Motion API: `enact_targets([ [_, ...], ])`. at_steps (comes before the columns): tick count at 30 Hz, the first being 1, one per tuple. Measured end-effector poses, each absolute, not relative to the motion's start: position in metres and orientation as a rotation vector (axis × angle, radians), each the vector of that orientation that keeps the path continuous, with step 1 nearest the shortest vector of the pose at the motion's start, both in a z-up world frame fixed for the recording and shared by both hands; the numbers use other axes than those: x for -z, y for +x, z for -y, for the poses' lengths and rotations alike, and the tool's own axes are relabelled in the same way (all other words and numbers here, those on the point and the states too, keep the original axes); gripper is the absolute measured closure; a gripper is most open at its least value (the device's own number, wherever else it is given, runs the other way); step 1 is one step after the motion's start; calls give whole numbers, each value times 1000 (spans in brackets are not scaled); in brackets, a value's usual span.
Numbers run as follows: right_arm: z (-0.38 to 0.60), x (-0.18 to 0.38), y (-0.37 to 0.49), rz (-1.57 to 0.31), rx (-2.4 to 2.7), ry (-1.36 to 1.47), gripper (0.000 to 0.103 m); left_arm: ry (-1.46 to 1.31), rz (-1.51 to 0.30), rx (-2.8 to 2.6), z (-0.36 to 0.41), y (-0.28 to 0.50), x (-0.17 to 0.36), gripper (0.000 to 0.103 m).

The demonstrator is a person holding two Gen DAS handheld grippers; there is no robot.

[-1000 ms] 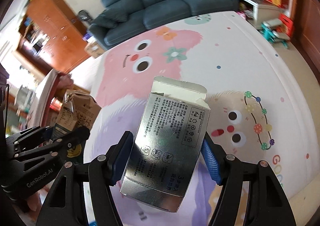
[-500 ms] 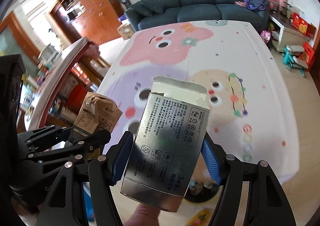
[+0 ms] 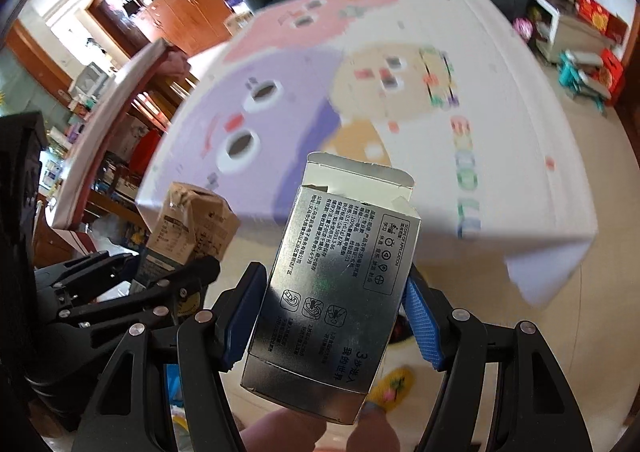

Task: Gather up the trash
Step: 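Carry the drink carton and silver box down toward the black bin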

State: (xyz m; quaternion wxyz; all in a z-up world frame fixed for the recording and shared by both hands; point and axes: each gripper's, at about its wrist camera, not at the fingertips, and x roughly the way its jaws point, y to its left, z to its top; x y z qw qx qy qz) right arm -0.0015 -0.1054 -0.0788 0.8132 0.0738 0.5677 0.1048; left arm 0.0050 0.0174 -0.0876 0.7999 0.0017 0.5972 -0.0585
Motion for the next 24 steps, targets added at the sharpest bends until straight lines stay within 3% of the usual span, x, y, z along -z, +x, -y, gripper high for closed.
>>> enact_targets([
  [10, 131, 213, -25, -1334, -75, 169, 36, 1, -1332, 171, -4, 3, 205, 72],
  [24, 185, 405, -35, -1359, 68, 286, 35, 34, -1326, 265, 29, 12, 393, 71],
])
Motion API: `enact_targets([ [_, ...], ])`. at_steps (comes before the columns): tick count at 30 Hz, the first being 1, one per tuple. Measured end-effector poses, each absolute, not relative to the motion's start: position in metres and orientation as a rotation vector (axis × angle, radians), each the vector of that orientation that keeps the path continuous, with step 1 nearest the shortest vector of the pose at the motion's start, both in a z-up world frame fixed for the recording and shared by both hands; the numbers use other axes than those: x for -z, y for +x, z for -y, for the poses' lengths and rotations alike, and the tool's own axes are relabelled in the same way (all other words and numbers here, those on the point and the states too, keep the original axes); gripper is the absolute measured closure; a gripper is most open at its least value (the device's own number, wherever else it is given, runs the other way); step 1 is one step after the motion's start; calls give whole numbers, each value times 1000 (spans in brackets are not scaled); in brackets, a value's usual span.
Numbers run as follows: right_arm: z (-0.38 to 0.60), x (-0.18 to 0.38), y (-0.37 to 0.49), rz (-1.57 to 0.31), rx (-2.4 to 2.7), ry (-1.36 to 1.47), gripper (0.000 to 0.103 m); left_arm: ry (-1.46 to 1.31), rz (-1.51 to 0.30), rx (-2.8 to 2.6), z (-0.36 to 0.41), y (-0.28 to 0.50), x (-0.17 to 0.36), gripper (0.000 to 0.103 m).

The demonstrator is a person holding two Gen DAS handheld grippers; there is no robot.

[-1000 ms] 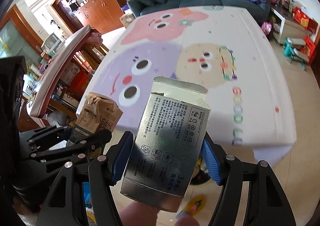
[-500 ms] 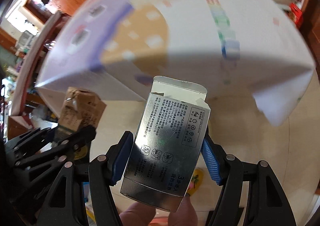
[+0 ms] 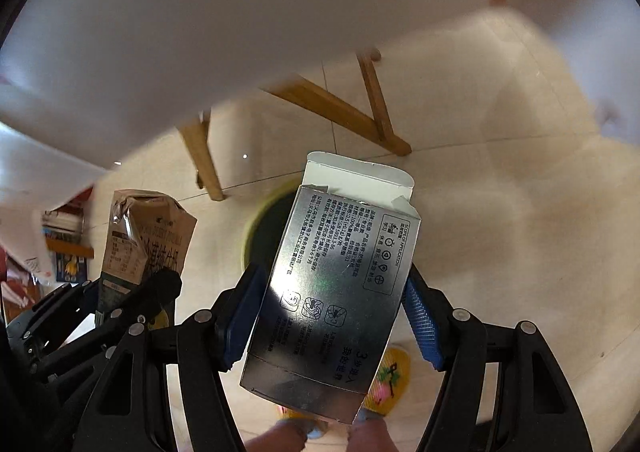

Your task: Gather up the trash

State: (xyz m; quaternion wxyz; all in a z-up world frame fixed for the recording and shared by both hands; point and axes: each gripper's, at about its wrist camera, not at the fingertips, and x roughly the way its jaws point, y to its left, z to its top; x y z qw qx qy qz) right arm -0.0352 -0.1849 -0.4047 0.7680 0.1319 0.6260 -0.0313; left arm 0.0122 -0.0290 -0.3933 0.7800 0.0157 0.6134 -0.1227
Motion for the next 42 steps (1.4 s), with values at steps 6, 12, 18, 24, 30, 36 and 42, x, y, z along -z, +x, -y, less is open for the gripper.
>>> enact_targets([
  [6, 201, 456, -38, -1354, 51, 376, 35, 31, -1319, 282, 35, 25, 443, 71],
  [12, 214, 490, -49, -1353, 27, 419, 33, 60, -1321, 306, 43, 32, 468, 59],
  [18, 215, 507, -36, -1351, 54, 473, 16, 62, -1309, 269, 29, 29, 479, 24],
  [24, 193, 507, -27, -1340, 41, 360, 16, 80, -1309, 235, 14, 23, 479, 24],
  [30, 175, 493, -25, -1333, 41, 301, 16, 68, -1302, 206, -1, 16, 468, 24],
  [36, 162, 453, -30, -1330, 53, 276, 16, 58, -1286, 177, -11, 9, 438, 24],
  [42, 155, 393, -37, -1315, 40, 254, 16, 39, -1285, 147, -20, 1, 383, 24],
])
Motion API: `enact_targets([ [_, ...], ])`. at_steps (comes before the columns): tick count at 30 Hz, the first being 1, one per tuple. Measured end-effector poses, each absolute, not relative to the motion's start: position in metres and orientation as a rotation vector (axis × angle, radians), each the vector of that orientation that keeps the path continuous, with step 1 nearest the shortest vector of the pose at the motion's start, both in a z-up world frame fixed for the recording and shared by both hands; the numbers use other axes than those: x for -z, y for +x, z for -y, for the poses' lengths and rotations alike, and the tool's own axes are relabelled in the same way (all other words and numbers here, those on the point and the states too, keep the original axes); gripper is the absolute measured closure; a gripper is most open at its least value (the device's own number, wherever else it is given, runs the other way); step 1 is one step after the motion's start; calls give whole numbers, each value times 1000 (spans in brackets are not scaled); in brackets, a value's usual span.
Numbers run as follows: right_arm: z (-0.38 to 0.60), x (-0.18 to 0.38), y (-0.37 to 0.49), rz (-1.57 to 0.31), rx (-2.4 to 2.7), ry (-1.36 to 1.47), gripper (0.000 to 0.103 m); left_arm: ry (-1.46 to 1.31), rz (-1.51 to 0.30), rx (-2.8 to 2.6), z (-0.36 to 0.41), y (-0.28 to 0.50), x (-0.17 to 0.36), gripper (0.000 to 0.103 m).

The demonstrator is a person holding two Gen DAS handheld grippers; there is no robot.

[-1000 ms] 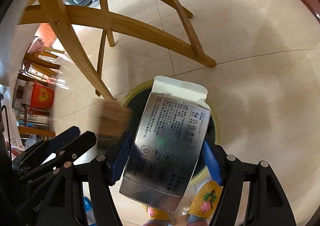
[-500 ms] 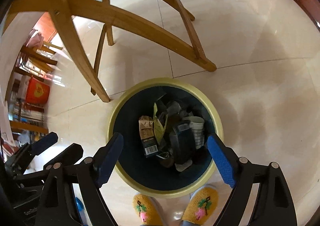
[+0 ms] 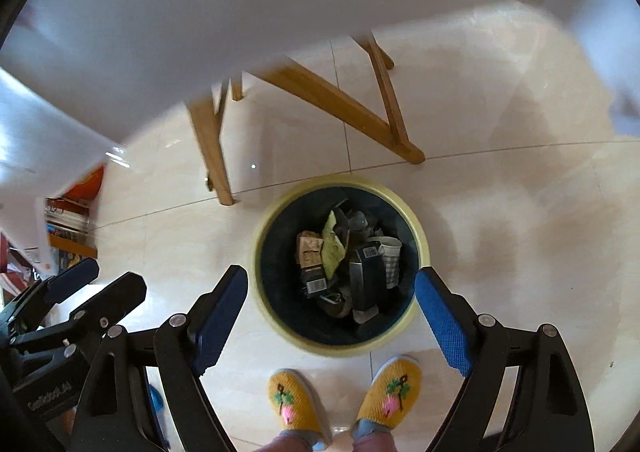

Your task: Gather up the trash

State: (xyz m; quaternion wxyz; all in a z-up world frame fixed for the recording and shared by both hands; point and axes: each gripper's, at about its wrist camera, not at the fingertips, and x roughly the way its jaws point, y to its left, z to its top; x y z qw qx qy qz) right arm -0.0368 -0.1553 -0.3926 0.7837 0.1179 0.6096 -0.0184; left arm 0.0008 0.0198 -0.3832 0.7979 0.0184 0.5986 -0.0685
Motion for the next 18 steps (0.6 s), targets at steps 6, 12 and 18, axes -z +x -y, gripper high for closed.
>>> enact_targets([
  [6, 143, 304, -39, -1271, -1, 215, 16, 29, -1244, 123, -24, -5, 306, 24],
  [12, 140, 219, -29, -1223, -27, 207, 16, 10, -1177, 101, -26, 0, 227, 24],
  [18, 135, 142, -17, -1173, -74, 179, 16, -18, -1105, 88, -23, 6, 148, 24],
])
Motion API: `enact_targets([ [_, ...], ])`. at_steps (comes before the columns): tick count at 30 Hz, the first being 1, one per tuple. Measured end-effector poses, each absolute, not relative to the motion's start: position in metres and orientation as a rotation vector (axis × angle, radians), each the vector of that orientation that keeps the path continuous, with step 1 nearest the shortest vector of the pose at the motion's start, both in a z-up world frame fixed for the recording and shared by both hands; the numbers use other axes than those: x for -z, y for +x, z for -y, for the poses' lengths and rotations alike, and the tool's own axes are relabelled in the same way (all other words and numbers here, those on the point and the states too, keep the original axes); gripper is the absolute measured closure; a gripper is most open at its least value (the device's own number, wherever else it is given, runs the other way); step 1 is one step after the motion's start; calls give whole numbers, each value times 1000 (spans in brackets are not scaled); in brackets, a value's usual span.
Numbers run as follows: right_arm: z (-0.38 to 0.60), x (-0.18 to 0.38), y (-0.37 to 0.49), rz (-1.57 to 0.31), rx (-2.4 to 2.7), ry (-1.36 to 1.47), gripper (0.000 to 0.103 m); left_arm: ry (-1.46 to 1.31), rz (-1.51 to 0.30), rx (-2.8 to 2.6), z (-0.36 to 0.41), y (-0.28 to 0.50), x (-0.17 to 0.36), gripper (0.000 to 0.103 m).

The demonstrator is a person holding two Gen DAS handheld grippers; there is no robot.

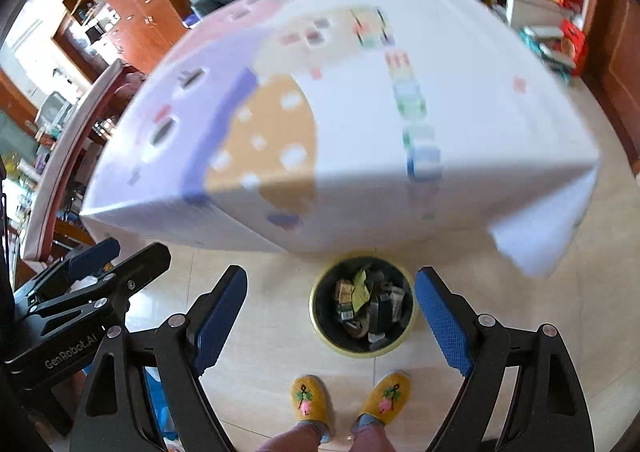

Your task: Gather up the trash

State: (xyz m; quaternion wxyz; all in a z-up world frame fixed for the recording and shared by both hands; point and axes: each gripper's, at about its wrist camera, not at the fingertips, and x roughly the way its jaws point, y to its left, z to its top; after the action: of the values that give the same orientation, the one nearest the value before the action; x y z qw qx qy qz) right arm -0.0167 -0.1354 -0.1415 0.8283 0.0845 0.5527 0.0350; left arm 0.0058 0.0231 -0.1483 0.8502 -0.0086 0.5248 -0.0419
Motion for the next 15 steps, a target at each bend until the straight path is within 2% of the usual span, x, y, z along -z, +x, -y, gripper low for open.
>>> enact_targets([
  [4, 134, 96, -8, -1151, -86, 155, 16, -23, -1066, 75, -22, 7, 103, 24],
  [15, 138, 7, 6, -1090, -77, 144, 16, -20, -1014, 16, -18, 8, 23, 24],
])
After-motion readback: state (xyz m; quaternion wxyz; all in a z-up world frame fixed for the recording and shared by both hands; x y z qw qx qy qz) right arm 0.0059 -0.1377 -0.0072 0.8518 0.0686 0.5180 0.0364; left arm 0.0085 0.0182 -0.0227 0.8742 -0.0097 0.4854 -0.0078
